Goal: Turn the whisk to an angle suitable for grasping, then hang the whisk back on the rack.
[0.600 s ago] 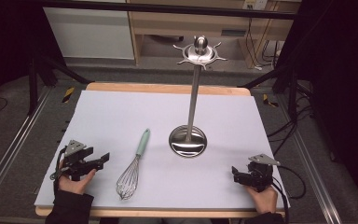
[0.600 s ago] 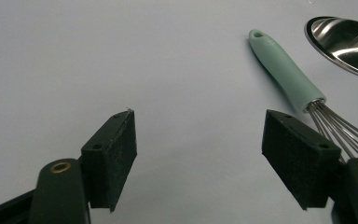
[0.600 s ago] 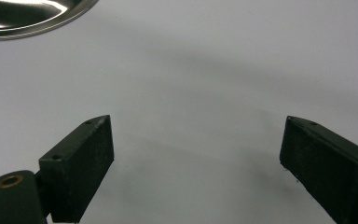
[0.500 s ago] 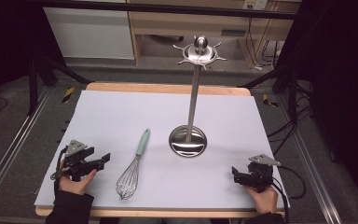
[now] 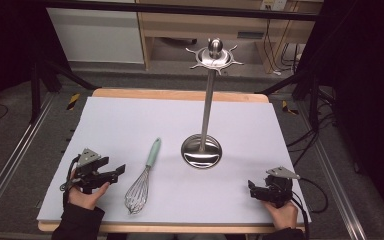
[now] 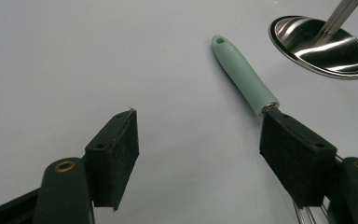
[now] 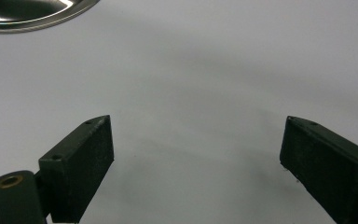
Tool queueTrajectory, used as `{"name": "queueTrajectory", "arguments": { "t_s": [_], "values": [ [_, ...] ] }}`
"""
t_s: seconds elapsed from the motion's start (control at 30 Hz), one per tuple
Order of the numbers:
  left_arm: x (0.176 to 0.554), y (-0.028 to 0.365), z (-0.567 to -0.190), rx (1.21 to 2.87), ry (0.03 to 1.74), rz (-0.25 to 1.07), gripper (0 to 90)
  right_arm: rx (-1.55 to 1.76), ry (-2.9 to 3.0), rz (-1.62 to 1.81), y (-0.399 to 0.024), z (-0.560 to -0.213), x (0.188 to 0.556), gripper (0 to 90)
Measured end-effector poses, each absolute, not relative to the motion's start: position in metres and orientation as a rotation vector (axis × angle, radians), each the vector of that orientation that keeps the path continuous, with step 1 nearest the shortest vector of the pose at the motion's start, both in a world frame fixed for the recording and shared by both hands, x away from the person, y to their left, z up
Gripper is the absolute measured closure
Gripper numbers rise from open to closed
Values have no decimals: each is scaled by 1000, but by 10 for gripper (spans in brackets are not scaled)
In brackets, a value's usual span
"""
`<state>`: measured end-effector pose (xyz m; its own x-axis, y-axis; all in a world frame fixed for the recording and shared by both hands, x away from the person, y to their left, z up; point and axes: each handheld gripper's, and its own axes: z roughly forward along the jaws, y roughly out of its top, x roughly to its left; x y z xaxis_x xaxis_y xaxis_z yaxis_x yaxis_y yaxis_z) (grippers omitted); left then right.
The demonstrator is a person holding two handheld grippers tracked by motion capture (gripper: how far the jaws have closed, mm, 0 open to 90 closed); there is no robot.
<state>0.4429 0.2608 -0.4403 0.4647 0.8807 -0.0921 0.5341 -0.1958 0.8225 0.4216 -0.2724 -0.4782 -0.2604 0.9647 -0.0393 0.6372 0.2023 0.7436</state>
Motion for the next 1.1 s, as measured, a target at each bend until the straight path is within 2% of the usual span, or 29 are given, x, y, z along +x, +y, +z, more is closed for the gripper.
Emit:
{"name": "queueTrajectory", "arguments": {
  "t_s": [0.6, 1.1],
  "values": [
    [455, 224, -419, 1940, 1103, 471, 265, 1495, 1970, 843, -271, -478, 421, 101],
    [468, 197, -398, 2018, 1054, 487, 270, 1485, 1976, 841, -271, -478, 420, 99]
  ]
}}
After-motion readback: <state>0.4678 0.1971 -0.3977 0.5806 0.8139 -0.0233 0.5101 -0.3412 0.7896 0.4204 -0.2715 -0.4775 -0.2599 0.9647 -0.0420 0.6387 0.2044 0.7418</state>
